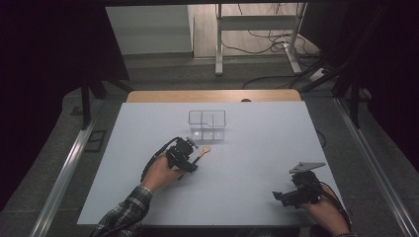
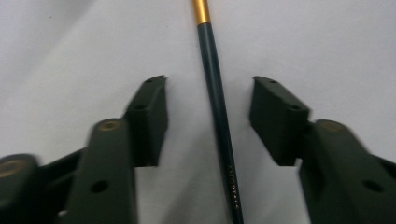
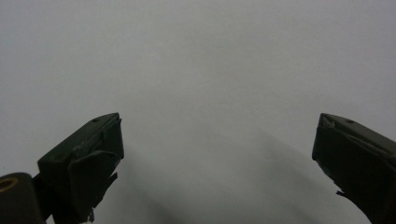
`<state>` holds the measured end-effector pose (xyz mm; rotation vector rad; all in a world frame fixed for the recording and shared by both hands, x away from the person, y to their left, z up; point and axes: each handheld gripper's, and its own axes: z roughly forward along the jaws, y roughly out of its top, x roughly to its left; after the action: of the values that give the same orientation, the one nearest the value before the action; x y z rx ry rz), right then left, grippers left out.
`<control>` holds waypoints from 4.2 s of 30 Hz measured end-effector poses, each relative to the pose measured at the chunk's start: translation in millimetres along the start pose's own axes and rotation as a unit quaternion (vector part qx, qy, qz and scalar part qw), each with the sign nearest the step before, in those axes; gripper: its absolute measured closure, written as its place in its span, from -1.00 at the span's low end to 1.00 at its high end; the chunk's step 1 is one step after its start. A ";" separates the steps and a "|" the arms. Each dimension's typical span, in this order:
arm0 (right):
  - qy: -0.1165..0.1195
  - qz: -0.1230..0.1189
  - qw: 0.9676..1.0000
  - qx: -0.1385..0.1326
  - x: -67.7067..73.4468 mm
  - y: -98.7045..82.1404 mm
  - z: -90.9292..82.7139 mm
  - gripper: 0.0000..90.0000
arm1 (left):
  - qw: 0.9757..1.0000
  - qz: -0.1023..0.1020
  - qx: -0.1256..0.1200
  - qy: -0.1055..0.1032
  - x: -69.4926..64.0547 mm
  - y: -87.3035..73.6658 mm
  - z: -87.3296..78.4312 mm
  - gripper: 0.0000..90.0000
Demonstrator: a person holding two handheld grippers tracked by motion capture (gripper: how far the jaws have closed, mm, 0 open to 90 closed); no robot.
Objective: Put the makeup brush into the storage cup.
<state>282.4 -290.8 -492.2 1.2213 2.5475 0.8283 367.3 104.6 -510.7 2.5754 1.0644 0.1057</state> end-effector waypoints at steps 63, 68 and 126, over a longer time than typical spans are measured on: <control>0.011 -0.010 1.000 -0.009 0.3 0.8 -3.3 -1.00 | 0.987 0.023 -0.154 -0.045 -19.0 -41.6 -53.7 0.86; 0.014 -0.007 1.000 -0.020 1.1 1.9 -4.7 -1.00 | 0.984 0.015 -0.169 -0.059 -22.0 -48.7 -57.6 0.86; 0.096 -0.048 0.987 -0.122 50.2 50.4 4.5 -1.00 | 0.963 0.001 -0.236 -0.130 -44.5 -71.5 -63.2 0.86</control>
<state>285.1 -225.2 -464.4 0.9784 2.5296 1.2449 275.0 138.9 -473.5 2.0926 0.8219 0.0166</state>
